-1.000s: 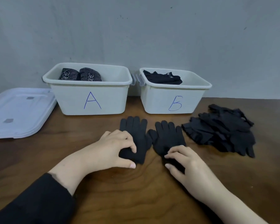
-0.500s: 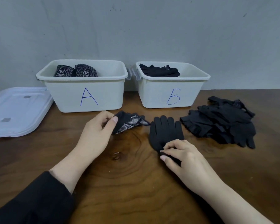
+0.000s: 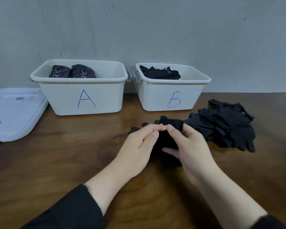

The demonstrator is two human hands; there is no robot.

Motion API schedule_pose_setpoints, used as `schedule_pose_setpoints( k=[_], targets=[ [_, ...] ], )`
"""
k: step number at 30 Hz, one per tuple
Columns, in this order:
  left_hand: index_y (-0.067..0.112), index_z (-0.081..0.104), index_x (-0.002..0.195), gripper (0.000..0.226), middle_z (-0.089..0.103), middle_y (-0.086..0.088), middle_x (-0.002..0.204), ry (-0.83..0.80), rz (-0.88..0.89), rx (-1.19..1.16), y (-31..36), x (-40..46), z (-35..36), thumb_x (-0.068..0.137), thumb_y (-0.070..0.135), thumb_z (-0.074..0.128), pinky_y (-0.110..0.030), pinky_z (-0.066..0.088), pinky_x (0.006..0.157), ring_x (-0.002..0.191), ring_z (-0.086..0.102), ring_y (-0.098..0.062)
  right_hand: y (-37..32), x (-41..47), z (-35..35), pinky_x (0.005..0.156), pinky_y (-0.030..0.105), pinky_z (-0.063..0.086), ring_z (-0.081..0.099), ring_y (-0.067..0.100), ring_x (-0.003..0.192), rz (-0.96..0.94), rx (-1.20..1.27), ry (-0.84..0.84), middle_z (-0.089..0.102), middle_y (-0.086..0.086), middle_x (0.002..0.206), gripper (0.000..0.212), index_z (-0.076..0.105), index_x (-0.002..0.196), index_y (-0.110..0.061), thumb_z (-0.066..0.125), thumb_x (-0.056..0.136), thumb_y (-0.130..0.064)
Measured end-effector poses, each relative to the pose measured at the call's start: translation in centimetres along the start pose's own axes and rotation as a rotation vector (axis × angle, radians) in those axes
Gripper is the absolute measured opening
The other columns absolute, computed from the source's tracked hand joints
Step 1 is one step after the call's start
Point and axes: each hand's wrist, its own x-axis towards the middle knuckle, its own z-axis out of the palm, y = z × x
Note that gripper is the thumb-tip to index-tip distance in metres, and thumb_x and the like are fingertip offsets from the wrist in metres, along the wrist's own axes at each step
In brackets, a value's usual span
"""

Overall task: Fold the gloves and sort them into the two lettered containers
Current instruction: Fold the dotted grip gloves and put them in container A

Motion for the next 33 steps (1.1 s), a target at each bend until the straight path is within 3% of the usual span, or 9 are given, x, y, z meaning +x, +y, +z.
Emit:
schedule_pose_setpoints(
  k=[4,8,12,16,19,22,26,30,33],
  targets=[
    [0.024,0.068,0.106,0.027,0.071,0.016,0.103,0.233,-0.035,0.029,-1.4,0.4,-1.9,0.105,0.022,0.041,-0.012,0.046,0.088,0.106,0.062,-0.001,-3.8,2.7,-2.2,0.075,0.035,0.061,0.074,0.014,0.090,-0.211,-0.461,0.075,0.077,-0.008,0.093,0.014,0.073,0.101,-0.023,0.059,0.101,-0.021],
    [0.032,0.065,0.109,0.018,0.066,0.020,0.103,0.163,-0.255,0.301,-3.8,1.3,-2.8,0.101,0.035,0.050,-0.012,0.046,0.082,0.100,0.059,0.000,-9.8,4.7,-3.6,0.063,0.030,0.060,0.075,0.019,0.077,-0.280,-0.645,-0.106,0.078,-0.001,0.092,0.009,0.073,0.101,-0.017,0.065,0.098,-0.018],
    [0.032,0.063,0.115,0.020,0.064,0.019,0.110,0.104,-0.286,0.375,-4.2,1.6,-2.6,0.101,0.036,0.050,-0.009,0.038,0.080,0.104,0.058,-0.002,-13.4,7.0,-3.9,0.049,0.019,0.048,0.059,0.003,0.048,-0.293,-0.929,-0.162,0.070,0.003,0.079,0.009,0.074,0.089,-0.017,0.068,0.095,-0.021],
    [0.033,0.063,0.114,0.019,0.064,0.020,0.111,0.089,-0.300,0.371,-4.2,1.5,-2.6,0.101,0.036,0.051,-0.008,0.038,0.080,0.106,0.058,-0.002,-14.3,8.9,-4.1,0.063,0.026,0.047,0.059,0.012,0.066,-0.480,-1.046,-0.034,0.069,0.002,0.082,0.012,0.071,0.094,-0.015,0.064,0.097,-0.024],
    [0.033,0.063,0.115,0.020,0.063,0.019,0.111,0.089,-0.308,0.367,-4.3,1.5,-2.8,0.101,0.036,0.050,-0.006,0.036,0.078,0.105,0.057,-0.001,-12.7,7.8,-4.2,0.065,0.025,0.044,0.056,0.003,0.067,-0.635,-0.949,0.036,0.064,-0.011,0.077,0.009,0.067,0.092,-0.027,0.062,0.099,-0.026],
    [0.032,0.064,0.115,0.019,0.063,0.019,0.110,0.071,-0.273,0.387,-4.2,1.3,-2.7,0.101,0.033,0.050,-0.005,0.035,0.079,0.104,0.057,0.000,-6.5,4.9,-4.2,0.073,0.011,0.045,0.059,-0.002,0.080,-0.655,-0.985,-0.053,0.068,-0.021,0.085,0.011,0.075,0.101,-0.030,0.067,0.096,-0.023],
    [0.031,0.064,0.114,0.019,0.059,0.020,0.109,-0.015,-0.170,0.492,-4.4,1.2,-2.4,0.099,0.031,0.052,-0.003,0.035,0.081,0.100,0.052,0.004,3.2,0.6,-4.8,0.101,0.017,0.042,0.055,-0.004,0.112,-0.533,-1.119,-0.332,0.063,-0.020,0.121,0.029,0.072,0.121,-0.028,0.068,0.094,-0.038],
    [0.032,0.063,0.125,0.031,0.056,0.023,0.122,-0.188,-0.075,0.593,-4.8,1.0,-1.9,0.095,0.039,0.058,-0.029,0.038,0.105,0.114,0.050,0.000,4.8,-0.5,-5.8,0.104,0.001,0.028,0.047,-0.013,0.126,-0.455,-1.021,-0.296,0.056,-0.029,0.133,0.030,0.070,0.126,-0.032,0.064,0.097,-0.036],
    [0.033,0.054,0.137,0.046,0.050,0.021,0.135,-0.283,-0.054,0.696,-4.7,0.9,-1.7,0.094,0.048,0.058,-0.033,0.028,0.113,0.125,0.043,-0.003,5.0,-0.2,-5.8,0.101,0.000,0.029,0.050,-0.010,0.123,-0.497,-1.021,-0.287,0.060,-0.025,0.130,0.023,0.073,0.118,-0.029,0.063,0.098,-0.028]
  ],
)
